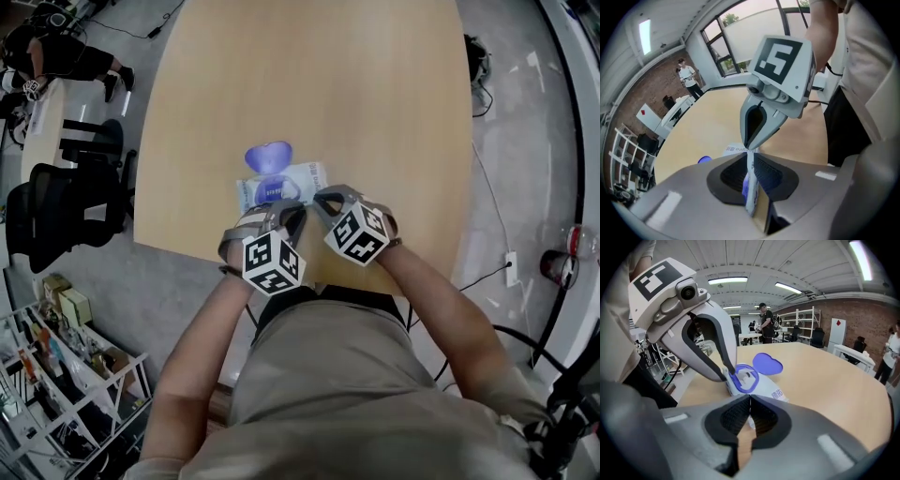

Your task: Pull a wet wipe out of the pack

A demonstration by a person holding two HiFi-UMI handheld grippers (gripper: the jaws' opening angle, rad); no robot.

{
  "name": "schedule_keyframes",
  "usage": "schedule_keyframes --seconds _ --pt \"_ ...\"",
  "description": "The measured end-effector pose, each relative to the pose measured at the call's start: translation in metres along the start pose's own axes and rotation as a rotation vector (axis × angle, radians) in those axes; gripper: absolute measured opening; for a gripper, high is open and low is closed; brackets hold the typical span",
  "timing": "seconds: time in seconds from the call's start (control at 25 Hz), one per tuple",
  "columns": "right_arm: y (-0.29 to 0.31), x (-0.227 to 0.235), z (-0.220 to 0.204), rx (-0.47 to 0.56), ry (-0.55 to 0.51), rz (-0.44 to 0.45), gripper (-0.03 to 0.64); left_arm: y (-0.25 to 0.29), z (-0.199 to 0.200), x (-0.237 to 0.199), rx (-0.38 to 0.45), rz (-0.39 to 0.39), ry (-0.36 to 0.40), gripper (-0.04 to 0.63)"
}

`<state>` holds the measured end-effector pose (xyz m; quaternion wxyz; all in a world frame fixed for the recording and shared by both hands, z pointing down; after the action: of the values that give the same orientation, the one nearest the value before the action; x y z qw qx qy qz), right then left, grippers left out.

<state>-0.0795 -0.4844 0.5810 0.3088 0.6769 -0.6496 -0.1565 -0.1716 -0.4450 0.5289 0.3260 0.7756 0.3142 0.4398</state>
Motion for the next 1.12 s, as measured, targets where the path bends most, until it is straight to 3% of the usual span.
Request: schedule_keyframes --seconds 0.2,0.4,0.72,1.12 --pt "0.014 0.008 -0.004 0.002 0.005 0.056 0.003 0.028 -0.005 -0.004 -0.086 -0.014 0.147 0.08" --pt "0.025 0.007 -0.006 -0.002 -0.009 0.085 0.003 0.042 -0.018 -0.013 -0.166 -0.033 0.214 0.081" --pt "0.038 0.006 -0.008 -0.007 -0.023 0.108 0.003 0.062 -0.024 -0.007 -0.24 -0.069 0.41 0.081" --pt "0.045 0.011 -0.01 -0.01 -0.02 0.118 0.003 0.079 -0.025 -0.006 -0.354 -0.089 0.452 0.056"
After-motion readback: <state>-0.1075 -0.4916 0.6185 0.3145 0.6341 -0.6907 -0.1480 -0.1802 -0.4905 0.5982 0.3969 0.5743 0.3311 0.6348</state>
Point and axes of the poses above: the fingertips, and each gripper's own axes: y forward along the fingers, x to its right, z out of its top, the point moved 9 cm from there along -y, backward along the fingers, and after that the axes turned 13 degrees about z, right-handed, at the moved point
